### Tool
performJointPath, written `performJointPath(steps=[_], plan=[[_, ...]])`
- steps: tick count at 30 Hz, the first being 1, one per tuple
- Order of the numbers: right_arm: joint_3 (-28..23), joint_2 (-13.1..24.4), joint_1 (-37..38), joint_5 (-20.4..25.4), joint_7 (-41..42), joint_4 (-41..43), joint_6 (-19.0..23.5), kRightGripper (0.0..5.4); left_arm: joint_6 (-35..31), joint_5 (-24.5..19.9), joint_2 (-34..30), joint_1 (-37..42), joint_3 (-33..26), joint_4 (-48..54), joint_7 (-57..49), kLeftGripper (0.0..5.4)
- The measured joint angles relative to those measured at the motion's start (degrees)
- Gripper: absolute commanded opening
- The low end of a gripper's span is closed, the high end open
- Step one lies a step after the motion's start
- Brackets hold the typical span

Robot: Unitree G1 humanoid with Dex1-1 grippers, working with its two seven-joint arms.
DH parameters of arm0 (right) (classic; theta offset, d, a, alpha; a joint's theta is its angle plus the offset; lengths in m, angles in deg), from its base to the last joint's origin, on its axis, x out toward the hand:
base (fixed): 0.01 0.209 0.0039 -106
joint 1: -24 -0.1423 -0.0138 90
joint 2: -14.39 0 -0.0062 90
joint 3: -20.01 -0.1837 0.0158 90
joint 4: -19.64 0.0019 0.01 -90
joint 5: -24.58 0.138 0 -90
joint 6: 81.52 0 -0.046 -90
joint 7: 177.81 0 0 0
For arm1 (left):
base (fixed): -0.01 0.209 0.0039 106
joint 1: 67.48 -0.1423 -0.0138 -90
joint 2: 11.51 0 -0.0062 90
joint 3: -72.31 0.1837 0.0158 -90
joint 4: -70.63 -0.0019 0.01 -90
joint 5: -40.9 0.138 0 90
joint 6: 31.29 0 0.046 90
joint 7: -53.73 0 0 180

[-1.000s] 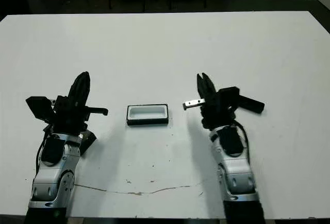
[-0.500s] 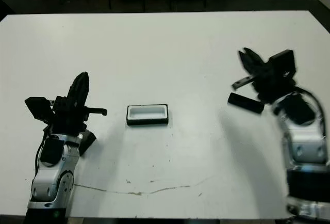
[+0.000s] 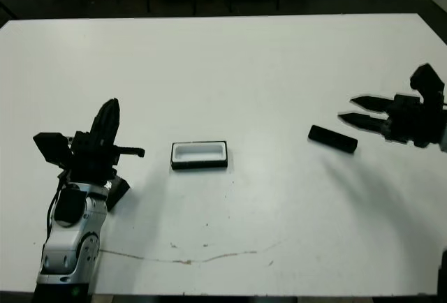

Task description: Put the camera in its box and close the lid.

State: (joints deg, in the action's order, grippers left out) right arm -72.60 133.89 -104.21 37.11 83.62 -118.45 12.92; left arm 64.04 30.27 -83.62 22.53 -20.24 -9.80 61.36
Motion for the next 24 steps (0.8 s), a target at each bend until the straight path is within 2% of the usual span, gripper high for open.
performJointPath(steps=[7,14,24], plan=[[0.4,0.0,-3.4,-1.4,6.5,-9.9,-2.1,4.13,0.0,0.0,0.0,0.0,0.0,-0.3,0.0,0.00],[0.4,-0.2,-3.6,-3.1,4.7,-11.1,-5.1,5.38,0.0,-0.2,0.0,0.1,0.0,-0.6,0.4,0.00],[-0.2,-2.4,-4.2,-3.6,2.2,-15.6,-6.1,5.38,0.0,-0.2,-0.2,0.4,-0.1,-1.1,0.6,0.00]])
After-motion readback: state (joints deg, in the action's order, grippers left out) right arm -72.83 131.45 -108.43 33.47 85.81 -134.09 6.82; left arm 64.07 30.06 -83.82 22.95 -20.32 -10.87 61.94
